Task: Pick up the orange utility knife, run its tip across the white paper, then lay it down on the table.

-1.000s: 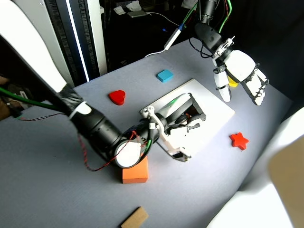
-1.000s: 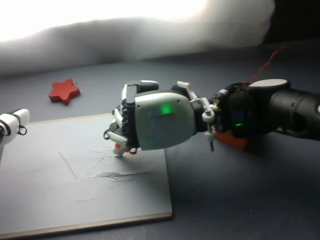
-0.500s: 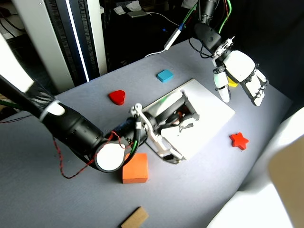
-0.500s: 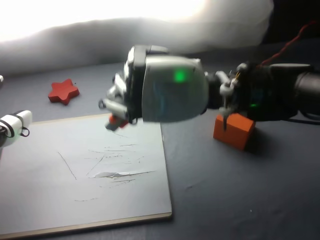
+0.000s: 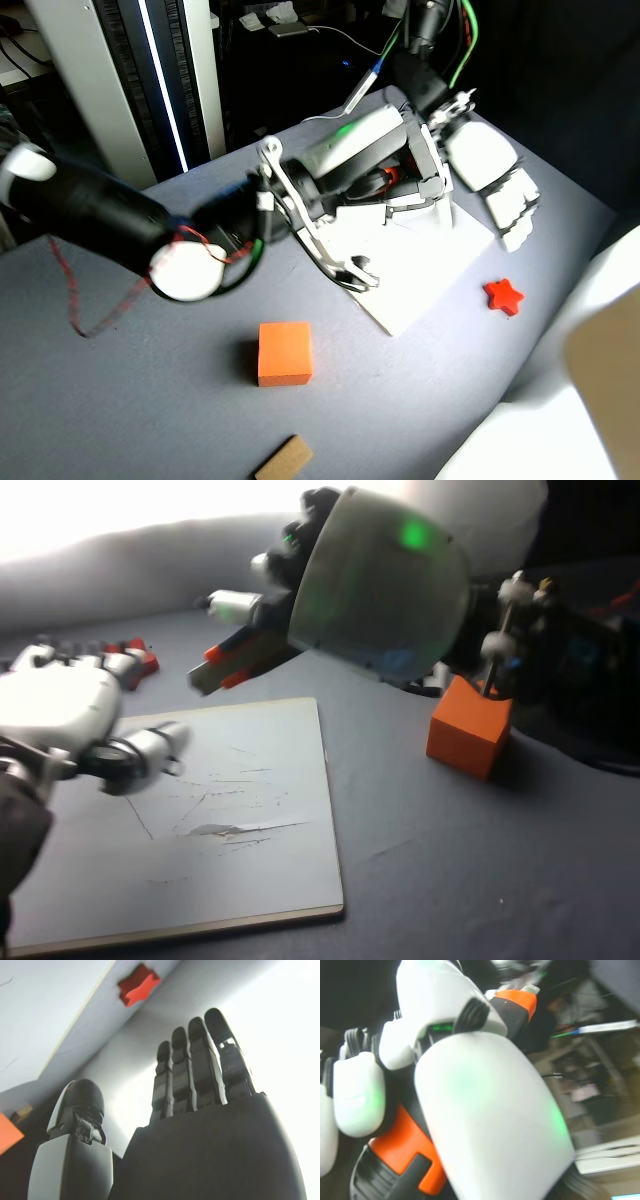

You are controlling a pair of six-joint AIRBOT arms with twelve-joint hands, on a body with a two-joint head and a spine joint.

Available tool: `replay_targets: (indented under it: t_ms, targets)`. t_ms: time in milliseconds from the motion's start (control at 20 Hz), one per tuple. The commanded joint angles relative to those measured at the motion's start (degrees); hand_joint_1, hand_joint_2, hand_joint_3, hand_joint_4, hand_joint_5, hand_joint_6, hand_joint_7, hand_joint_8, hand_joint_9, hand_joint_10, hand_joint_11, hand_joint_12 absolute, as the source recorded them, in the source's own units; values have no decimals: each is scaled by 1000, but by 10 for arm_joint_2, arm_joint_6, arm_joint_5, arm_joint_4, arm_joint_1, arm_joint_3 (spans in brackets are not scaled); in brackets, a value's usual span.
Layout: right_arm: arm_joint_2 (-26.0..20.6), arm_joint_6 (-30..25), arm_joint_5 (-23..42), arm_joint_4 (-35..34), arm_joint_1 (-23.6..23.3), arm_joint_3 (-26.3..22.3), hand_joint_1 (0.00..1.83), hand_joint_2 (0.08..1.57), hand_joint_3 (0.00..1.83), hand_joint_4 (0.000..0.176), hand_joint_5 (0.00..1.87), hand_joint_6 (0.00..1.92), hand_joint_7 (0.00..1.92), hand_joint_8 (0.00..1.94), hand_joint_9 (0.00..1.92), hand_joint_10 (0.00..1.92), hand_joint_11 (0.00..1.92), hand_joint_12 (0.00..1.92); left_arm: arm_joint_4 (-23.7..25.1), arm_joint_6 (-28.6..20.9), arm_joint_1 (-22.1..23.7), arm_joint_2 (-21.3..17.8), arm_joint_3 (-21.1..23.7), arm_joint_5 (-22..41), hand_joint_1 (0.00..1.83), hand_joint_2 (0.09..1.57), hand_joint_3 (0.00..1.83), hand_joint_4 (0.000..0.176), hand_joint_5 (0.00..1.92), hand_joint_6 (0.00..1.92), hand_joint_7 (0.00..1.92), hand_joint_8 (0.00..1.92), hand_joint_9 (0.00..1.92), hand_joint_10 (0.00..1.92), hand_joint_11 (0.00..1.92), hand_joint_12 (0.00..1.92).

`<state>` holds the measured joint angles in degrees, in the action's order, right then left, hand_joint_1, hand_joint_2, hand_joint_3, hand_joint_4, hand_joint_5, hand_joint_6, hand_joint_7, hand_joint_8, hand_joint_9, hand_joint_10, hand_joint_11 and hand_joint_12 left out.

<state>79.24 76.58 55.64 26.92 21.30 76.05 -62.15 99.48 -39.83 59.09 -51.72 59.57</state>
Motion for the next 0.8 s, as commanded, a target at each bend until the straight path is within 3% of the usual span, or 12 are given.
replay_targets:
  t_ms: [0, 200, 450, 750]
  targets:
    - [-18, -4, 0, -56, -1, -26, 1481, 1296, 0, 176, 1347, 1921, 1545, 1941, 1642, 1921, 1694, 1921, 35, 9, 12, 1, 6, 57, 186, 1322, 1, 0, 220, 3, 290, 1, 288, 3, 0, 1004]
    - [-91, -77, -109, -84, 12, -127, 1486, 1296, 0, 176, 1316, 1921, 1535, 1941, 1634, 1921, 1683, 1921, 35, 16, 21, 11, 38, 68, 172, 1325, 2, 0, 209, 4, 283, 2, 282, 2, 0, 957]
    - [-156, -155, -265, -131, 10, -216, 1479, 1298, 0, 176, 1319, 1921, 1527, 1941, 1632, 1921, 1685, 1921, 30, 18, 17, 19, 64, 91, 189, 1320, 0, 0, 209, 6, 293, 4, 288, 6, 0, 973]
    - [-203, -161, -388, -164, 14, -262, 1472, 1299, 0, 176, 1301, 1921, 1496, 1941, 1609, 1921, 1674, 1921, 24, 21, 9, 20, 79, 111, 183, 1316, 0, 0, 232, 11, 304, 7, 300, 10, 0, 1021]
